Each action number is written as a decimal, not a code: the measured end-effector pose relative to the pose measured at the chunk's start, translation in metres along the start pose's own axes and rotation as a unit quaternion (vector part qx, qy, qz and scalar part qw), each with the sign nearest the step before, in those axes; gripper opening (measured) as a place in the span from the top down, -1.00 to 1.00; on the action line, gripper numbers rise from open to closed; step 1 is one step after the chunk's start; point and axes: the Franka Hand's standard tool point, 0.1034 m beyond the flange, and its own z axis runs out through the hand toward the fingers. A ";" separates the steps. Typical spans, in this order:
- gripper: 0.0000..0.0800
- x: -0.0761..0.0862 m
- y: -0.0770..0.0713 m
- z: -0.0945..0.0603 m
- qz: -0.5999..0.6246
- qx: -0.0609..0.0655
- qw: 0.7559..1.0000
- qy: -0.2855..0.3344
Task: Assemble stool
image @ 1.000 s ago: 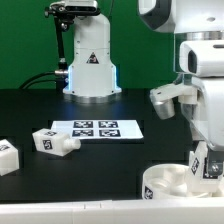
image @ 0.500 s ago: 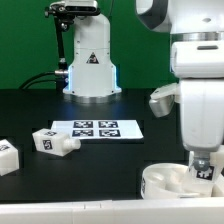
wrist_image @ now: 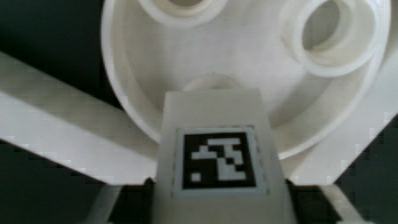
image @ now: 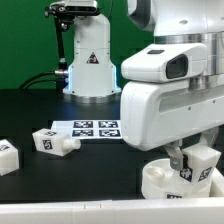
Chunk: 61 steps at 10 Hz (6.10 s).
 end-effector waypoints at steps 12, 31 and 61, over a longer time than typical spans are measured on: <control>0.14 -0.009 0.025 0.000 0.513 -0.003 0.856 0.057; -0.62 -0.054 0.035 -0.051 0.301 -0.002 0.952 0.056; 0.17 -0.265 0.055 0.014 -0.234 0.011 0.970 -0.071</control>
Offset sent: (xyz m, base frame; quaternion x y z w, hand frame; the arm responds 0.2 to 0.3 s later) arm -0.0035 0.0038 -0.0009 -0.0229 0.0619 0.3965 0.9156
